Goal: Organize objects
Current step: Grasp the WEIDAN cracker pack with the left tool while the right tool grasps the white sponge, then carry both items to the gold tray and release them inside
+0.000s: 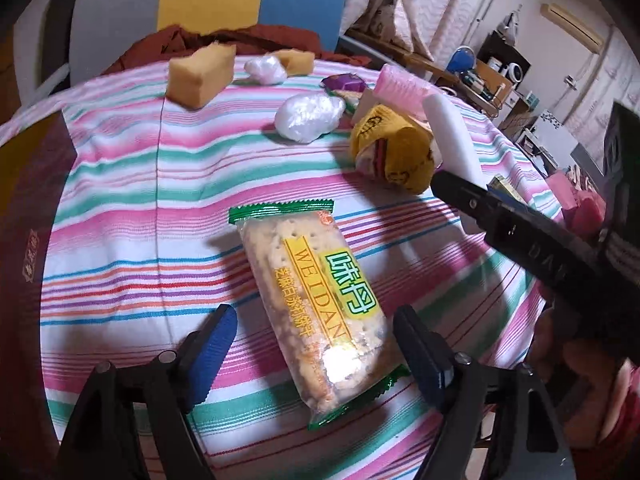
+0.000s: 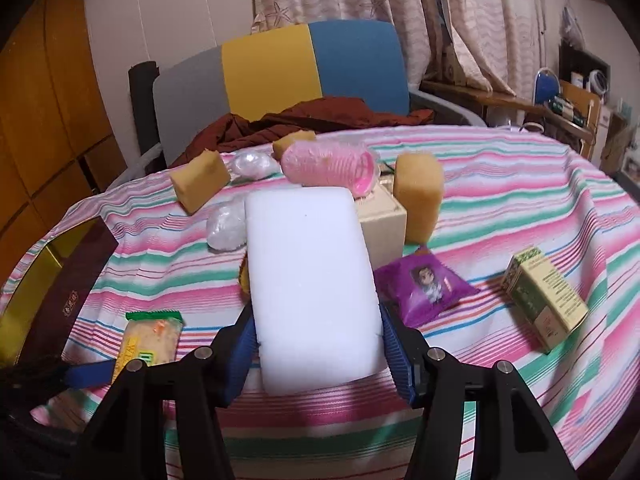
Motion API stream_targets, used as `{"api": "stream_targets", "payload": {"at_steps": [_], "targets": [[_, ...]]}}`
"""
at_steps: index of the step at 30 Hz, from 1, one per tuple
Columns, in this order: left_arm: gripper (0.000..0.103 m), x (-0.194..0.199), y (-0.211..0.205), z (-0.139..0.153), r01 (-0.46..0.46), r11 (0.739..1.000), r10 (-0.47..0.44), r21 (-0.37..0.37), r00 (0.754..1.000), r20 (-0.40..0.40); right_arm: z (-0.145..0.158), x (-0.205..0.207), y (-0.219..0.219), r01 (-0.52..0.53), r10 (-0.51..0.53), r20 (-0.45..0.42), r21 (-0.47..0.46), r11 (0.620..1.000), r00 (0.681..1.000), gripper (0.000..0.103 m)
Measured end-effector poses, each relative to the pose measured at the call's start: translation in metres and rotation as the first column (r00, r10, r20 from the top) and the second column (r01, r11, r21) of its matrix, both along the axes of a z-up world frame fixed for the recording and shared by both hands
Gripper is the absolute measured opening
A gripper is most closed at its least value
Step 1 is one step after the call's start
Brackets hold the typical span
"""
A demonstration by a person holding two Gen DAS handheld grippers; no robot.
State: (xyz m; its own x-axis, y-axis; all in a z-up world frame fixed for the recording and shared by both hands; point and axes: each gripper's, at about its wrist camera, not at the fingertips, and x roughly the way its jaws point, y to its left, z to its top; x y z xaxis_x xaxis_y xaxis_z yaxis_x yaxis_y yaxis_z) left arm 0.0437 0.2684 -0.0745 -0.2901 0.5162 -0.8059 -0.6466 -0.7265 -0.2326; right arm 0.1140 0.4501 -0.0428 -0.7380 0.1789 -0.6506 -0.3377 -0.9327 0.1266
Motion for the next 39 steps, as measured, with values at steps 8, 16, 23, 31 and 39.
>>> {"api": "stream_targets", "payload": {"at_steps": [8, 16, 23, 31, 39], "targets": [[0.050, -0.003, -0.016, -0.002, -0.023, 1.000, 0.024, 0.014, 1.000, -0.005, 0.013, 0.002, -0.013, -0.028, 0.028, -0.022, 0.008, 1.000, 0.999, 0.059], [0.049, 0.007, -0.027, 0.003, 0.008, 0.999, -0.008, 0.037, 1.000, -0.022, 0.023, 0.000, -0.037, -0.082, 0.082, -0.023, 0.013, 0.997, 0.996, 0.059], [0.049, 0.014, -0.056, 0.024, -0.015, 0.996, 0.023, 0.088, 0.996, -0.086, 0.029, 0.000, -0.057, -0.117, 0.117, -0.016, 0.000, 0.993, 0.993, 0.059], [0.049, 0.015, -0.105, 0.053, -0.093, 0.982, 0.113, 0.164, 0.987, -0.115, 0.034, -0.005, -0.086, -0.169, 0.169, -0.005, -0.022, 0.985, 0.986, 0.059], [0.049, 0.000, -0.173, 0.075, -0.209, 0.966, 0.232, 0.153, 0.961, -0.151, 0.053, -0.016, -0.142, -0.286, 0.285, -0.037, -0.017, 0.958, 0.958, 0.059]]}}
